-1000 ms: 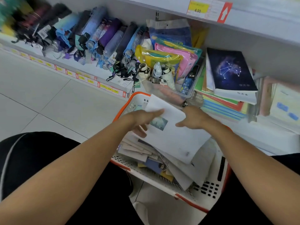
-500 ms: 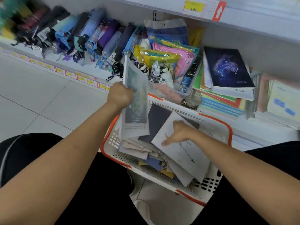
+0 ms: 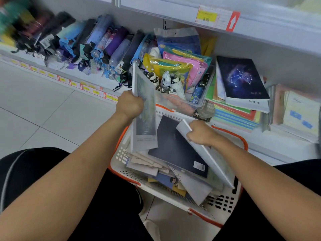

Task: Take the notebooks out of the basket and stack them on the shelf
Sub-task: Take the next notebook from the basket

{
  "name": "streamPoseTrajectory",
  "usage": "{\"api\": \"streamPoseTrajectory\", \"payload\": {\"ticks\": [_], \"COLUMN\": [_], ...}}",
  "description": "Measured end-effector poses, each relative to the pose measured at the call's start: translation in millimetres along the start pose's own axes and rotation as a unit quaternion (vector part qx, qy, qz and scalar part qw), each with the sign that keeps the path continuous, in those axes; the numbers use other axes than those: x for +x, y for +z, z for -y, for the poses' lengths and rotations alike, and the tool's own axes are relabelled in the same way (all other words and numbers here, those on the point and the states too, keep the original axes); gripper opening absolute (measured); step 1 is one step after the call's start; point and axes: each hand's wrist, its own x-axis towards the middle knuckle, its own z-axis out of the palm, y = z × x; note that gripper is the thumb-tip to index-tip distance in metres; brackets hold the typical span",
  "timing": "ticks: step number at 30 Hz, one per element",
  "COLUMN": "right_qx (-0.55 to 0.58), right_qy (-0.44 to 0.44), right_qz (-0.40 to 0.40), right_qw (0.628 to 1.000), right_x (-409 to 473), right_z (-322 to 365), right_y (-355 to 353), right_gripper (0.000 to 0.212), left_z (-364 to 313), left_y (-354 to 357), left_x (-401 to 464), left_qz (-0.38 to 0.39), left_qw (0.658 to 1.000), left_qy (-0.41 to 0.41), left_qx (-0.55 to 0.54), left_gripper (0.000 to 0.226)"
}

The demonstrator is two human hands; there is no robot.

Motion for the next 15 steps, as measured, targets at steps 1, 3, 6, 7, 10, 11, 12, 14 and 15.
{"api": "streamPoseTrajectory", "payload": {"ticks": [1, 3, 6, 7, 10, 11, 12, 14, 15], "right_qx": [0.015, 0.084, 0.273, 0.327, 0.396, 0.394, 0.389, 0.387, 0.396], "right_qy": [-0.008, -0.013, 0.001, -0.008, -0.042, -0.045, -0.047, -0.045, -0.036], "right_qz": [-0.014, -0.047, -0.073, -0.076, -0.102, -0.116, -0.130, -0.153, -0.152], "right_qw": [1.000, 0.995, 0.959, 0.942, 0.912, 0.911, 0.911, 0.908, 0.905], "right_x": [-2, -8, -22, -26, -34, -36, -37, -37, -36], "right_z": [6, 19, 48, 58, 83, 87, 89, 90, 89], "right_y": [-11, -31, -54, -59, -66, -66, -66, -64, -63], "right_gripper": [0.028, 0.027, 0.018, 0.016, 0.015, 0.018, 0.023, 0.034, 0.040], "left_z": [-1, -4, -7, -8, -10, -11, -12, -16, -17], "left_y": [0, 3, 14, 20, 36, 40, 42, 43, 44], "left_x": [-1, -5, -14, -18, -31, -35, -39, -49, -52], "left_qz": [0.005, 0.025, 0.068, 0.086, 0.117, 0.116, 0.111, 0.110, 0.124], "left_qw": [1.000, 0.999, 0.996, 0.994, 0.991, 0.991, 0.992, 0.991, 0.989], "left_qy": [0.001, 0.011, 0.011, 0.012, 0.020, 0.024, 0.024, 0.013, 0.008], "left_qx": [-0.006, -0.020, -0.057, -0.067, -0.066, -0.063, -0.062, -0.075, -0.081], "left_gripper": [0.042, 0.034, 0.020, 0.019, 0.023, 0.026, 0.031, 0.051, 0.063]}}
